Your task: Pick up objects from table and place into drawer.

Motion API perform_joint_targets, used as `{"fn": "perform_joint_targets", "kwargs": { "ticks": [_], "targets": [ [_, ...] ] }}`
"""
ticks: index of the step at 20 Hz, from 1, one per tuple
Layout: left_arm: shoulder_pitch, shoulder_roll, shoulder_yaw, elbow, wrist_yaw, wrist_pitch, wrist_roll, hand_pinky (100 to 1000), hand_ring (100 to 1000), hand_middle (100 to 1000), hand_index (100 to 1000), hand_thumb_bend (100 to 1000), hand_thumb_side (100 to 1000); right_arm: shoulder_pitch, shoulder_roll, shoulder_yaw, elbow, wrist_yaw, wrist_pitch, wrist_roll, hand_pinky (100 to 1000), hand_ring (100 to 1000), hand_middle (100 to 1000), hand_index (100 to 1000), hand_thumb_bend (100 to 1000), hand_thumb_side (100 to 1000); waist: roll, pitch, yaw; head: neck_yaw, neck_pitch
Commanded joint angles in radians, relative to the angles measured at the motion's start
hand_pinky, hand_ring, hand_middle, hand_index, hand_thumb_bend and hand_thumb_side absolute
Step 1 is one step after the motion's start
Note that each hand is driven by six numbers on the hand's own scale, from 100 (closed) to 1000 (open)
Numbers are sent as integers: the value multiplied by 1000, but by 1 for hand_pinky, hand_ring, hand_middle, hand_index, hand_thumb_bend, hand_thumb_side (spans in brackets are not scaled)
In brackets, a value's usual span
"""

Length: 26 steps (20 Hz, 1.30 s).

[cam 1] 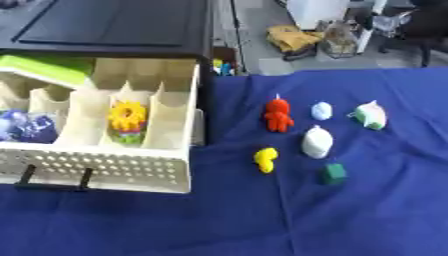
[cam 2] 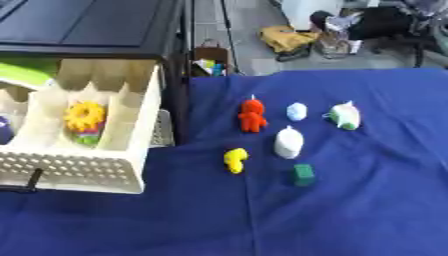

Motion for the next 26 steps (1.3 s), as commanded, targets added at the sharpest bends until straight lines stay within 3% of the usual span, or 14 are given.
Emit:
{"fn": "perform_joint_targets", "kwargs": {
  "ticks": [1, 4, 9, 18, 26],
  "targets": [
    [-3, 27, -1, -13, -2, -2, -4, 617, 760, 764, 898, 384, 1000, -18, -29, -32, 43, 18, -12, 53, 881, 957, 933, 1000, 465, 814, 1, -19, -3, 1, 1],
    [-2, 26, -1, -13, -3, -3, -4, 616, 760, 764, 898, 384, 1000, -15, -31, -45, 77, 26, -8, 85, 887, 966, 945, 1000, 516, 751, 3, -19, -3, 1, -2],
    [-3, 25, -2, -13, -5, -2, -3, 616, 760, 763, 895, 384, 1000, -9, -29, -56, 145, 40, 5, 109, 883, 966, 943, 1000, 524, 732, 4, -18, -3, 2, -7],
    [-5, 23, -3, -13, -4, -1, -2, 616, 761, 762, 893, 383, 1000, 2, -13, -24, 259, 105, 35, 56, 860, 947, 920, 981, 545, 763, 5, -16, -2, -1, -14],
    [-9, 19, -4, -13, -5, 0, -2, 615, 761, 762, 893, 382, 1000, 9, 31, -6, 346, 115, 42, 37, 851, 945, 916, 976, 565, 732, 7, -10, 2, -5, -21]
  ]
}}
